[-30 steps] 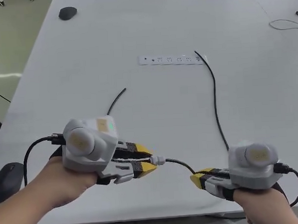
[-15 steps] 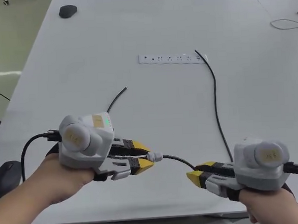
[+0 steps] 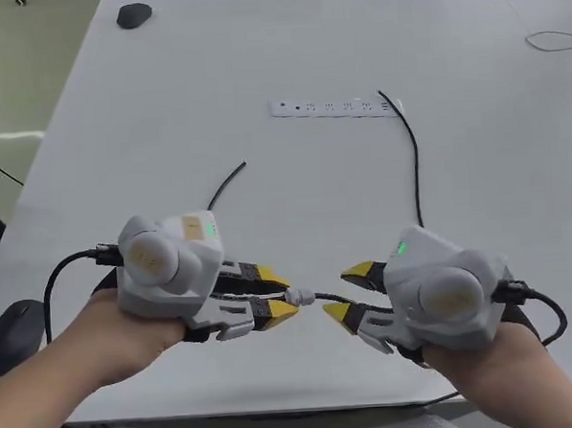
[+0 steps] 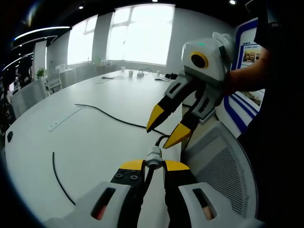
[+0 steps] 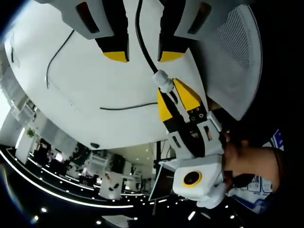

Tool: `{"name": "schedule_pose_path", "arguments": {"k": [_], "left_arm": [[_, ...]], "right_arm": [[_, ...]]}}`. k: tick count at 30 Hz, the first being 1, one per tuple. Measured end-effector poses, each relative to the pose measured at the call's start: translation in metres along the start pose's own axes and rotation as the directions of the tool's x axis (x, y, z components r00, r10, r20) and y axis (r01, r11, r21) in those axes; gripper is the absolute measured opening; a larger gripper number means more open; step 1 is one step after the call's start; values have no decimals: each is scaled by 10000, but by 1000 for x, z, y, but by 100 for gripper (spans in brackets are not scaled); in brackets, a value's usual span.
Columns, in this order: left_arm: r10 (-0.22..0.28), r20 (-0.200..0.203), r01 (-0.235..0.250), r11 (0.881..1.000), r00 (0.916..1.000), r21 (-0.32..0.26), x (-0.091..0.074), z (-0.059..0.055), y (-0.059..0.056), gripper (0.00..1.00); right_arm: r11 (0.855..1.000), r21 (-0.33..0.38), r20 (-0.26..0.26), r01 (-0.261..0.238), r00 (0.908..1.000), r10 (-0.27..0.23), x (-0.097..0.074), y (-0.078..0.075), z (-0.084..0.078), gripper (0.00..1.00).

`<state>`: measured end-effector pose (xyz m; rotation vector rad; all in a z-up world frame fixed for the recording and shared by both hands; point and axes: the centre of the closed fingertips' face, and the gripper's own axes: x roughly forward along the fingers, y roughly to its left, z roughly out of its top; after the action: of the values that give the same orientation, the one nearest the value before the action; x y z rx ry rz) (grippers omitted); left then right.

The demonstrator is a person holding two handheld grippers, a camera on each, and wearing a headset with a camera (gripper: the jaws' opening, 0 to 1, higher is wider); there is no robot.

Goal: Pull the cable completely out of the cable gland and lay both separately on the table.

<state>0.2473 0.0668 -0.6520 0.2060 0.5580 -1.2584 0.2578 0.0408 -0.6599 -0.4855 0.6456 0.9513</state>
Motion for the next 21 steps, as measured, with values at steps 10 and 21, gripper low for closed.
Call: {"name": "schedule_pose_path", "arguments": {"k": [10,21], "left_arm": [[-43,8,43,10000,10000,21,2,2,-1,15],[-124,-73,124,9999,9999,92,7,5,-3,15]], "right_arm": [[9955,-909,-330,-282,9991,253,8,7,0,11],[9900,-1380,-343,-292,9991,247,7,6,-3,4]]}}
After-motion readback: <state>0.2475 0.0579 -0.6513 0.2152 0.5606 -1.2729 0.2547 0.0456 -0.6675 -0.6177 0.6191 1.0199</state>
